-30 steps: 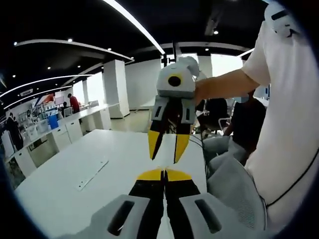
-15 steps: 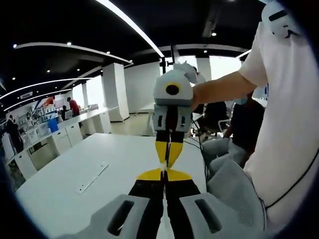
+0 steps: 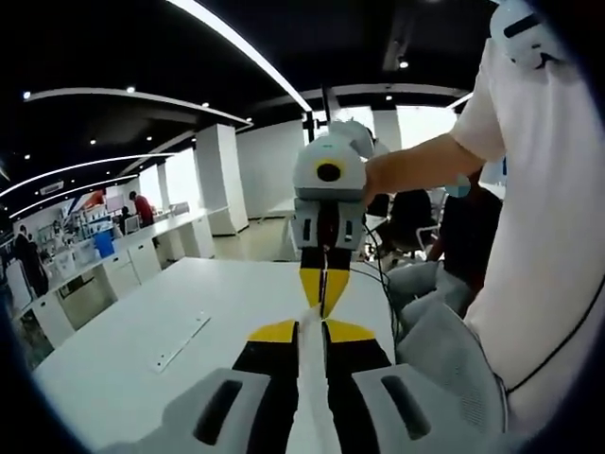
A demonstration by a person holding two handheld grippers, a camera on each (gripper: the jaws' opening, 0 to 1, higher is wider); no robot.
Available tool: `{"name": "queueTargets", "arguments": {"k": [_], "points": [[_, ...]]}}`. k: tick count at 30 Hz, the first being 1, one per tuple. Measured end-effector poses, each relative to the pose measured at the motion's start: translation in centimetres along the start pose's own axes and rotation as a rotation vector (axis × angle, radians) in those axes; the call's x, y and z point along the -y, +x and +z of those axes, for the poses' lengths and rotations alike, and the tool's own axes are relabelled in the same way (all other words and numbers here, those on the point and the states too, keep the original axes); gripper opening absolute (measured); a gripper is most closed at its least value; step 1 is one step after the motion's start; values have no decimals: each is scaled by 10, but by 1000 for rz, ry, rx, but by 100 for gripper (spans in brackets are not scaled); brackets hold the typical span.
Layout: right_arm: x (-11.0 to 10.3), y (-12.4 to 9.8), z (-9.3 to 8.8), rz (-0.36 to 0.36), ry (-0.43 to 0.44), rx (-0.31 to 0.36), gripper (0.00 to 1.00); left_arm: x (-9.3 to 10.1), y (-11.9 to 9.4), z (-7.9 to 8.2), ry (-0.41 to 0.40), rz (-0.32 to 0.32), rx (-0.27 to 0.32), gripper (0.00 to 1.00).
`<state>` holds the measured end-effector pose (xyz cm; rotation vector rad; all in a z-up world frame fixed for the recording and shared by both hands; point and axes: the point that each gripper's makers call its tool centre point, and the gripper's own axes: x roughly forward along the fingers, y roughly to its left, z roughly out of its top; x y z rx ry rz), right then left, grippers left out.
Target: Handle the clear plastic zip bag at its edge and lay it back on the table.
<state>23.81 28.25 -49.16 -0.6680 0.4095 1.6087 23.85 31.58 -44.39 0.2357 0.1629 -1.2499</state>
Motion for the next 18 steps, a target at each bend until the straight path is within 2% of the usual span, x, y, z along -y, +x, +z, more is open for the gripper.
{"name": "queueTargets", "arguments": {"k": [4, 8, 18], "points": [[-2, -1, -2, 7, -3, -8, 0, -3, -6, 3, -2, 2, 6, 1], [-3, -3, -4, 12, -10, -16, 0, -4, -9, 5, 0, 2, 5, 1], [-7, -7, -7, 27, -24, -39, 0, 3, -2, 9, 8, -28, -2, 0]]}}
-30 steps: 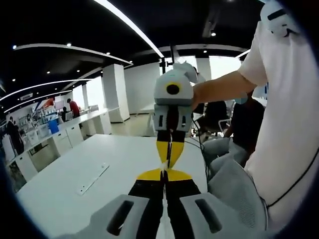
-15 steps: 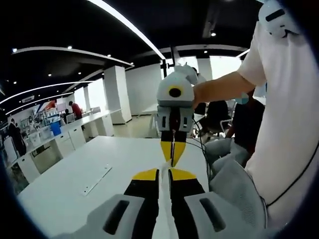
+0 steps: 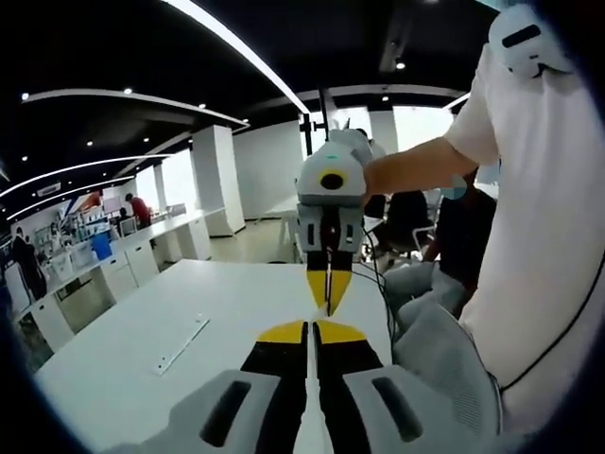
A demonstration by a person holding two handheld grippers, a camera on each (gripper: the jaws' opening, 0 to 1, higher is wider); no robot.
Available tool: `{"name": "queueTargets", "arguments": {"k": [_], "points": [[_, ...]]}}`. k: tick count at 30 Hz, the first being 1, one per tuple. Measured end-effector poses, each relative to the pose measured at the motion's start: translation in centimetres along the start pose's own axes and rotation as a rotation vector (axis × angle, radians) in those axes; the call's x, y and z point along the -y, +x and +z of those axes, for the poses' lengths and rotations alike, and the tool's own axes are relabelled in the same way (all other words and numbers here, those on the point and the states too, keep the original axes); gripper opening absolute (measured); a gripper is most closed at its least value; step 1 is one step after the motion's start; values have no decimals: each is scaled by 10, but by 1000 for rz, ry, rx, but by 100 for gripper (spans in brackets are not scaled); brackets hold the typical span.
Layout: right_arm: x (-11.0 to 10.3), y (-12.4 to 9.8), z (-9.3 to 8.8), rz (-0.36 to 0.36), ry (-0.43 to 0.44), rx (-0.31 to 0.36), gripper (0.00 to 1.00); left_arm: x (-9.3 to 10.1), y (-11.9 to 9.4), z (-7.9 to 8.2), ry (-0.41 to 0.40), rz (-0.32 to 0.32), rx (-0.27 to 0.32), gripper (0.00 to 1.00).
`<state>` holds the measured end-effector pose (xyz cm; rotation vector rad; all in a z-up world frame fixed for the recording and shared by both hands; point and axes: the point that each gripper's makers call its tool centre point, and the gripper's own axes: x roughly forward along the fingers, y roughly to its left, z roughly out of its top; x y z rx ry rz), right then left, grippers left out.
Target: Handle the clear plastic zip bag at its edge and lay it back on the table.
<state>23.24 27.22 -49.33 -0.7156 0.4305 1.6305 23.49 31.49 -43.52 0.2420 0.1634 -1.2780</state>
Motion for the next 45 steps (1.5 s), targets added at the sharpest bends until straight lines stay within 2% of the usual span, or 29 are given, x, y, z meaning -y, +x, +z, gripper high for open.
{"name": "queueTargets", "arguments": {"k": [21, 28, 32, 42, 45], "points": [[-4, 1, -5, 13, -3, -17, 0, 10, 4, -2, -11, -42, -23, 0], [-4, 2, -6, 10, 0, -21, 0, 12, 6, -3, 2, -35, -47, 0], [-2, 1, -7, 1, 16, -12, 0, 7, 6, -5, 6, -11, -58, 0], [0, 1, -10, -10, 54, 6, 0, 10, 9, -6, 13, -19, -80, 0], [4, 0, -5, -23, 71, 27, 7, 10, 9, -7, 17, -20, -87, 0]]}}
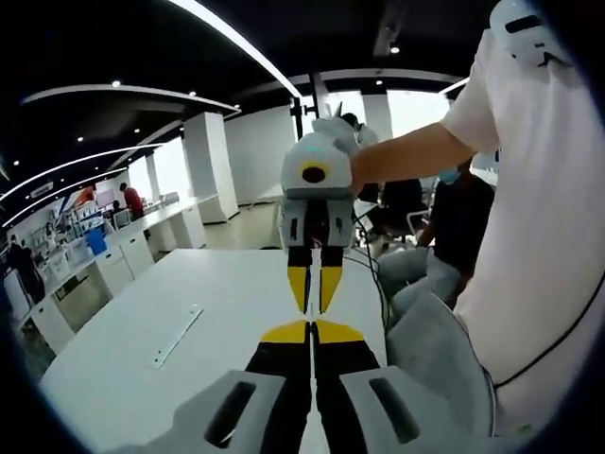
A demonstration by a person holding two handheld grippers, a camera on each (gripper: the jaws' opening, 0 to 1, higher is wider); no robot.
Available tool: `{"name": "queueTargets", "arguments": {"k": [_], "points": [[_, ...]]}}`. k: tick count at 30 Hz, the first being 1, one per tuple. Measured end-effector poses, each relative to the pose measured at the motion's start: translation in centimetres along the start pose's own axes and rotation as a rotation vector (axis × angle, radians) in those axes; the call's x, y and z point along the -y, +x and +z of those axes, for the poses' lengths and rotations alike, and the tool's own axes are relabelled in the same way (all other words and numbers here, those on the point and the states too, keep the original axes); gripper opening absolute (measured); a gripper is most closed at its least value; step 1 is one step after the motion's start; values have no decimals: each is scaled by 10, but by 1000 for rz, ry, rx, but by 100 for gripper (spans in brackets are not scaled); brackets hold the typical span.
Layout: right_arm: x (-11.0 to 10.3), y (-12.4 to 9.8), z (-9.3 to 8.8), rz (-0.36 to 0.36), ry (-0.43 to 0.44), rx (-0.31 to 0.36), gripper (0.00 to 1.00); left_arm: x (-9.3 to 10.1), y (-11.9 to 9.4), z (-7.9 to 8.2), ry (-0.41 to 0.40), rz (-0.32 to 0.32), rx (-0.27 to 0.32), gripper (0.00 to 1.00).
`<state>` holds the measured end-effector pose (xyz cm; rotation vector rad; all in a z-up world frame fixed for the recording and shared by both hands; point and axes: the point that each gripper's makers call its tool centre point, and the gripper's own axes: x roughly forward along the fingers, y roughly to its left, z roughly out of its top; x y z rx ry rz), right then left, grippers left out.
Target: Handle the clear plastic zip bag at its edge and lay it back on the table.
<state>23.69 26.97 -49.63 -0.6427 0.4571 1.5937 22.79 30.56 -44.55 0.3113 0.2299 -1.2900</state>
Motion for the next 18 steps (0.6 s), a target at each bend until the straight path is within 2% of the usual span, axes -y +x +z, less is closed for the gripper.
{"name": "queueTargets", "arguments": {"k": [11, 18], "points": [[-5, 7, 34, 5, -30, 78, 10, 3, 2, 0, 10, -3, -6, 0], [-7, 11, 47, 22, -42, 101, 9, 2, 1, 0, 19, 2, -1, 0]]}}
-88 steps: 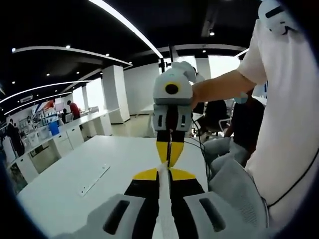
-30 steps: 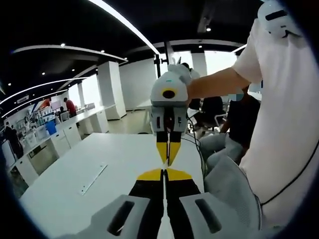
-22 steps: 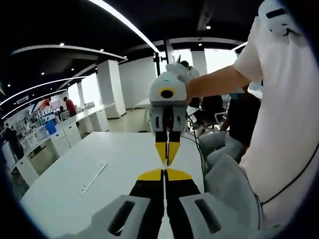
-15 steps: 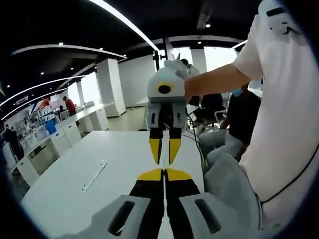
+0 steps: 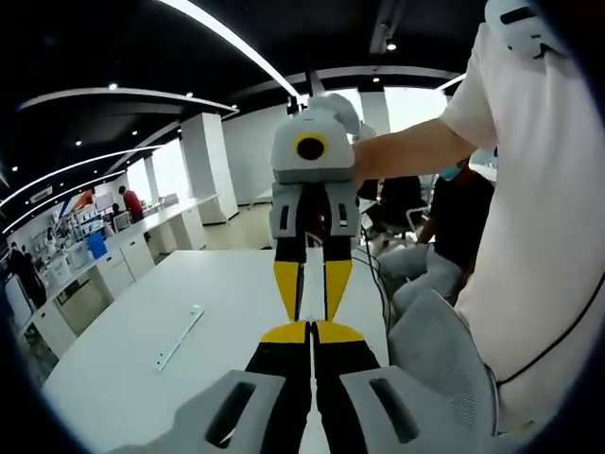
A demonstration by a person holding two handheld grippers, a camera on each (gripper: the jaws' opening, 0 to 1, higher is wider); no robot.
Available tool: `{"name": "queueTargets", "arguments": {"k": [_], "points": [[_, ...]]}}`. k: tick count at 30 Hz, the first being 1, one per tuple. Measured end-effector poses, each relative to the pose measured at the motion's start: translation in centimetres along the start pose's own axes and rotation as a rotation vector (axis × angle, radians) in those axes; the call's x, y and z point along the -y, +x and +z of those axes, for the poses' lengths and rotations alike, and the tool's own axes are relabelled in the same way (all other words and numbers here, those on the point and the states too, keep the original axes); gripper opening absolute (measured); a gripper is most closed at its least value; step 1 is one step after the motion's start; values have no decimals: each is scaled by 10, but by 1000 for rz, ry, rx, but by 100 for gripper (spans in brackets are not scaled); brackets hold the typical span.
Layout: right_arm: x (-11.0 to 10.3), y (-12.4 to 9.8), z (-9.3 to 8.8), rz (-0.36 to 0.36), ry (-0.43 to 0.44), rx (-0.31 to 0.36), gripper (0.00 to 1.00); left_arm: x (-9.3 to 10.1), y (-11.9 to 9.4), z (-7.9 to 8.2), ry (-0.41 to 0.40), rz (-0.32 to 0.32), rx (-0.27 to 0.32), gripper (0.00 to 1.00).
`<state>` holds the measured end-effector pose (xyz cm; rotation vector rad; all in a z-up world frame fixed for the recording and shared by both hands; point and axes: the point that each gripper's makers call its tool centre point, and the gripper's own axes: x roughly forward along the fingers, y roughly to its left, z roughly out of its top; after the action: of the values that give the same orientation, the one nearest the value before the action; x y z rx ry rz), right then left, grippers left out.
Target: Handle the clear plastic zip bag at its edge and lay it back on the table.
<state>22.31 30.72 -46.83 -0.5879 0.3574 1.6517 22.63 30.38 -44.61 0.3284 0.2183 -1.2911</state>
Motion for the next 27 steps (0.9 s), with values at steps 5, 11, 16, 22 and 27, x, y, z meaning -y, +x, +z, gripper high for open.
{"name": "queueTargets", "arguments": {"k": [5, 11, 16, 22, 27], "points": [[0, 2, 4, 7, -21, 6, 7, 2, 1, 0, -1, -4, -2, 0], [-2, 4, 9, 15, -32, 12, 3, 2, 2, -1, 3, -7, -8, 0], [-2, 5, 9, 20, -41, 10, 1, 3, 2, -2, 1, -11, -8, 0], [-2, 5, 8, 24, -53, -3, 1, 1, 1, -2, 1, -13, -5, 0], [-3, 7, 7, 28, -69, -13, 1, 2, 1, 0, 3, -17, 1, 0]]}}
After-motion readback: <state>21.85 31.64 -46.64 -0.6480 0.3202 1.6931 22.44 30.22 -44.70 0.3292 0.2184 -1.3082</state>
